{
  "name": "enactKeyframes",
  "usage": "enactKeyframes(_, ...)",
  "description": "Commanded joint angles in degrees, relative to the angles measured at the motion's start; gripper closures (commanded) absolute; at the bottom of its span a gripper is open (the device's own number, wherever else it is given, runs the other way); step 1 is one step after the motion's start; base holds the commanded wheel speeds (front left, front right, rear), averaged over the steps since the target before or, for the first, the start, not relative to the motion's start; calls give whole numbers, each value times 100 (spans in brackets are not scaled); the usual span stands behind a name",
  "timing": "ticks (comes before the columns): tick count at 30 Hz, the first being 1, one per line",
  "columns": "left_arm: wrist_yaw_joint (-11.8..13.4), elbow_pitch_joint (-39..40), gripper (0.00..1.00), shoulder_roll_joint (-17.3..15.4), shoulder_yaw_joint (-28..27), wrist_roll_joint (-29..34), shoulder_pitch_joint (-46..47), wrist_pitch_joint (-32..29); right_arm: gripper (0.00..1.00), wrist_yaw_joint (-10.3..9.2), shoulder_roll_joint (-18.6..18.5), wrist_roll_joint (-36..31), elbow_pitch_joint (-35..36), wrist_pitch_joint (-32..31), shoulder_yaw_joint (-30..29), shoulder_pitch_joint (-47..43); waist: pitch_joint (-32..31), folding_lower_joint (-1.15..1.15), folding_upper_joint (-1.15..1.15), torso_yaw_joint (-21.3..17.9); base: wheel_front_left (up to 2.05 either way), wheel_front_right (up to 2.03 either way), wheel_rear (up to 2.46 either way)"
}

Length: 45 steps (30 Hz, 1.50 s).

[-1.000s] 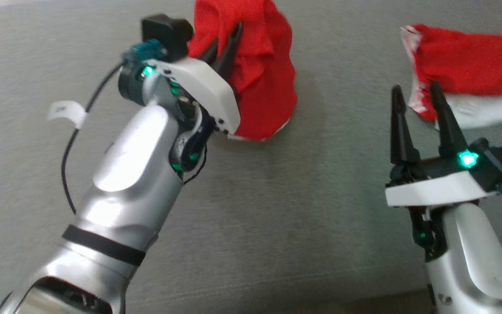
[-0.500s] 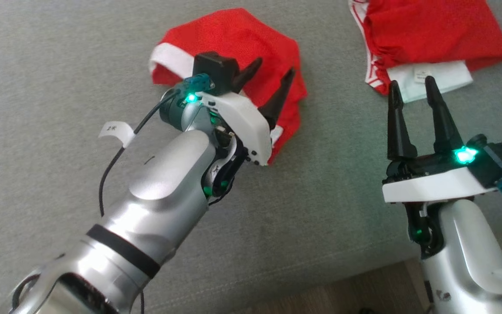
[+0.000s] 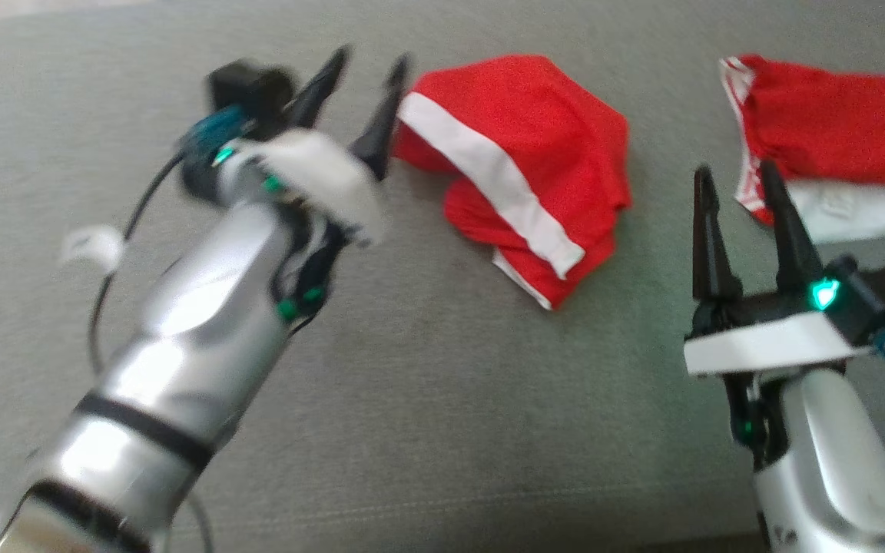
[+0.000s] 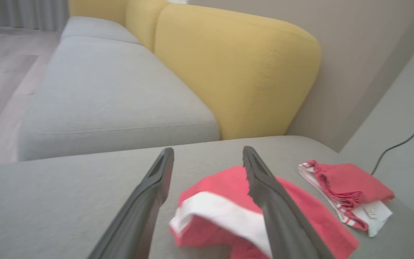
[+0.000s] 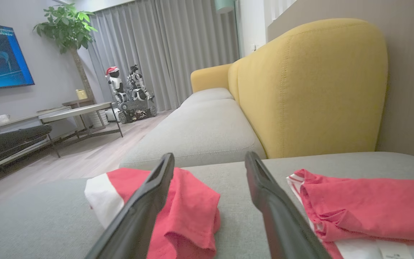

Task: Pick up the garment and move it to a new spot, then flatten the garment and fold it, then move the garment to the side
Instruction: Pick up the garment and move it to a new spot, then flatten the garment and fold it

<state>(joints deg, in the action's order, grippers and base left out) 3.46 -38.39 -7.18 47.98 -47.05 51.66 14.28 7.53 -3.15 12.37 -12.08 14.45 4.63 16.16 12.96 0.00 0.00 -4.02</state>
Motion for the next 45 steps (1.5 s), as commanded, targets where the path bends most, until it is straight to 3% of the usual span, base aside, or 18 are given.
enactKeyframes(1, -46, 180, 0, -293, -284, 29, -156, 61, 0, -4, 27, -96, 124, 26, 66, -140, -344, 0, 0, 381, 0, 0, 0)
enactKeyframes(9, -33, 1378, 0, -858, -1357, 461, -2029, 70, 0, -4, 27, -220, 105, -90, -20, -600, -728, 0, 0, 791, 0, 0, 0)
enactKeyframes(17, -175, 2250, 0, -471, -2437, 1013, -3592, 71, 0, -4, 27, -353, 130, -274, -75, -881, -842, 0, 0, 971, 0, 0, 0)
enactKeyframes(23, -409, 2287, 0, -76, -2734, 1414, -3737, 72, 0, -4, 27, -324, 75, -642, 73, -909, -825, 0, 0, 1025, 0, 0, 0)
enactKeyframes(27, -567, 2185, 0, 87, -2841, 1582, -3760, 72, 0, -4, 27, 43, -27, -952, 337, -896, -767, 0, 0, 1017, 0, 0, 0)
enactKeyframes(38, -817, 1938, 0, 298, -3034, 1823, -3681, 72, 0, -4, 27, 999, -494, -1363, 598, -606, -520, 0, 0, 1107, 0, 0, 0)
enactKeyframes(45, -904, 1853, 0, 369, -3102, 1943, -3587, 72, 0, -4, 27, 1320, -784, -1304, 661, -315, -327, 0, 0, 1240, 0, 0, 0)
